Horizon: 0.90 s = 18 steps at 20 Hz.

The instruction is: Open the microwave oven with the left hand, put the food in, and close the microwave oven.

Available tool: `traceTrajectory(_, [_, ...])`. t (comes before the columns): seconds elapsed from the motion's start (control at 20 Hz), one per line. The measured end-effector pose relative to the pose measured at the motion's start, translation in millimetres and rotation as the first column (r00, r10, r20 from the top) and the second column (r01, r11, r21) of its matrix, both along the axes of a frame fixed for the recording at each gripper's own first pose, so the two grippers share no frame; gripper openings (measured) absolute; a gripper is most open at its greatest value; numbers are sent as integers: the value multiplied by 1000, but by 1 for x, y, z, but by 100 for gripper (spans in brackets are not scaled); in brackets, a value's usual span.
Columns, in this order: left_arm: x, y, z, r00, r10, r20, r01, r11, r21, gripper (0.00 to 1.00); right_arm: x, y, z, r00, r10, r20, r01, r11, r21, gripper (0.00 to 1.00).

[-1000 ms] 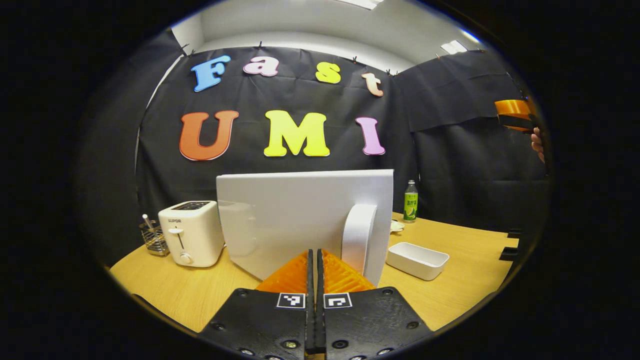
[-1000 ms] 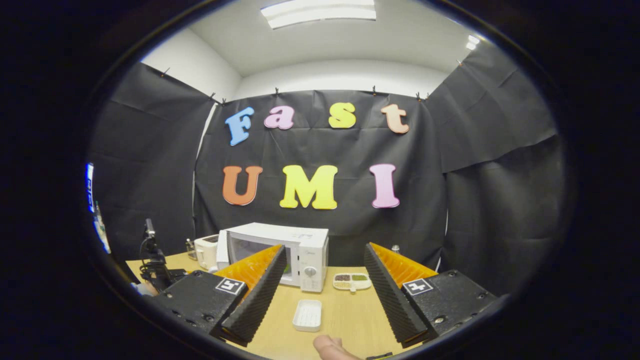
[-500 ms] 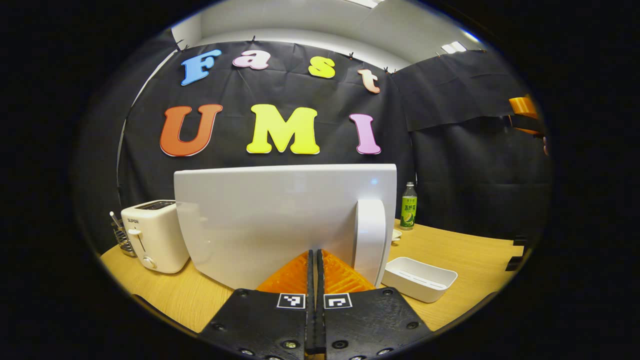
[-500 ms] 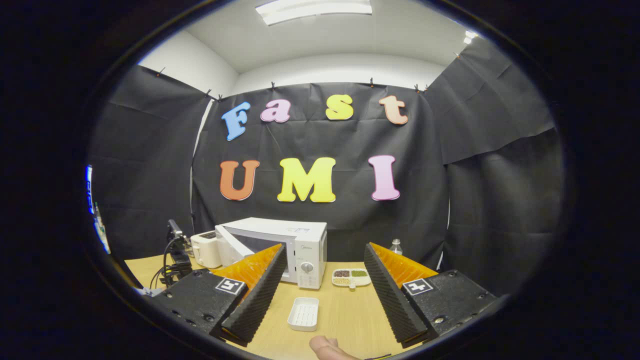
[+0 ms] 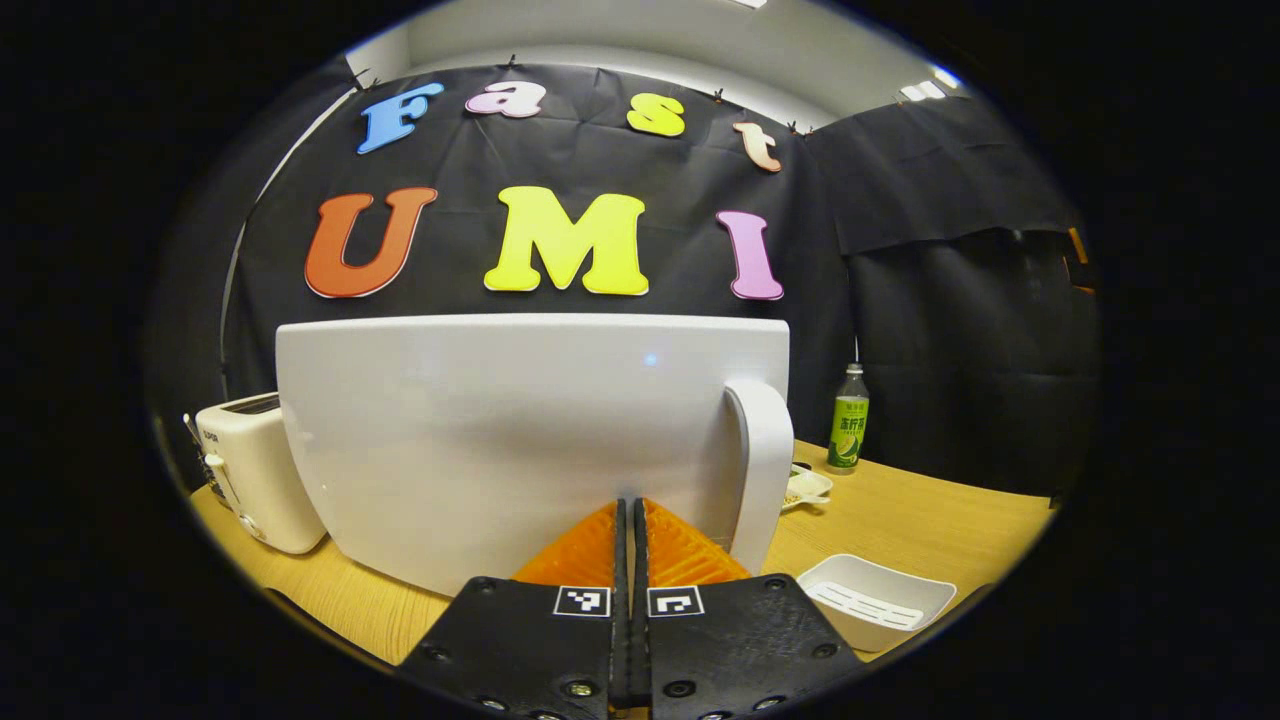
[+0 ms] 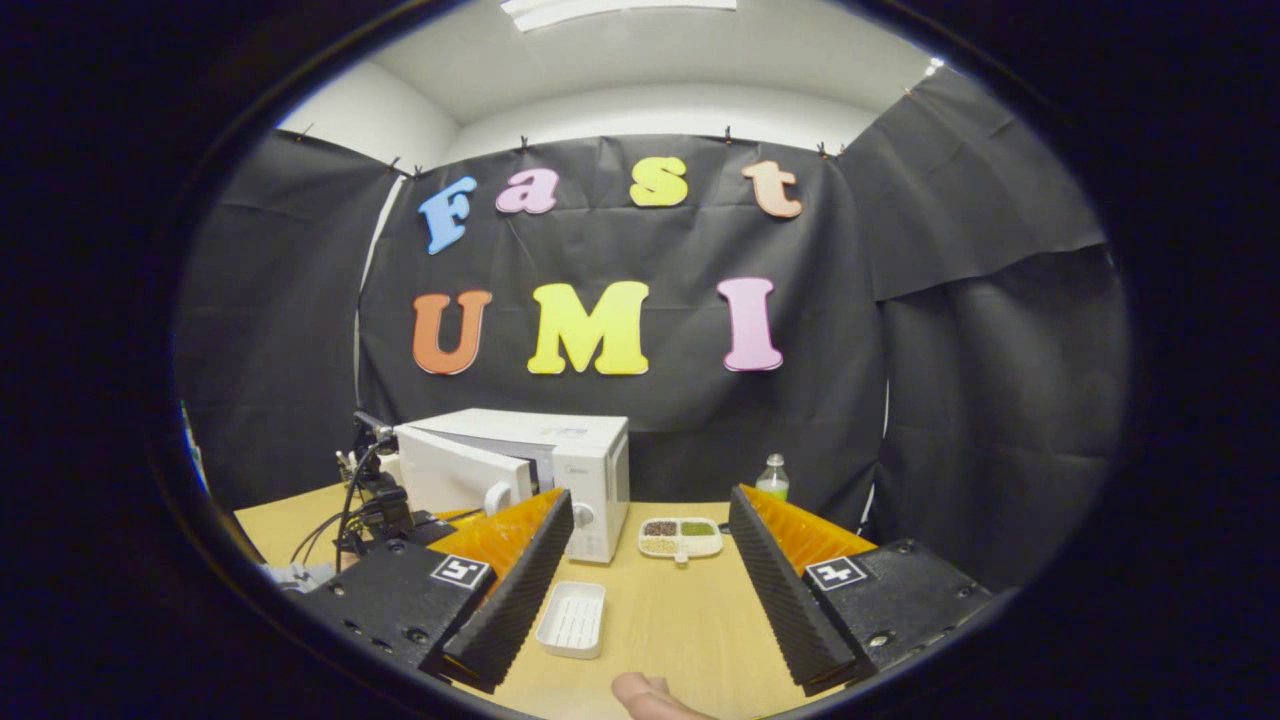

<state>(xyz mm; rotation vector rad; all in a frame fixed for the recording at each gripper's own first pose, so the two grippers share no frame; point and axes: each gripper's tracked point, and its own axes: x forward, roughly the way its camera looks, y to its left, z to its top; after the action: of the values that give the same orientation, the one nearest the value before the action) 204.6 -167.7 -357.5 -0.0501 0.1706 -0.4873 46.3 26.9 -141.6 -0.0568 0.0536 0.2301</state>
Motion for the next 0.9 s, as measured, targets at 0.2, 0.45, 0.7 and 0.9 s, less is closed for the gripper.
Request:
traceTrajectory(0.2, [30,-13,-3,999,33,-16,-33,999,3,0,9,1,-4,1000,12,-6,-13,1000,-5,95])
traceTrajectory(0.45, [52,-20,-12,993,75,-90,-81,995,-55,0,15,6,-11,999,32,-25,-32,999,0,100])
traceTrajectory(0.7, [54,-18,-14,993,84,-82,-87,996,-32,0,14,6,-15,998,43,-39,-42,999,14,100])
traceTrajectory(0.9, [44,-4,-34,978,148,-144,-140,988,64,0,11,3,-18,998,38,-53,-37,999,24,99])
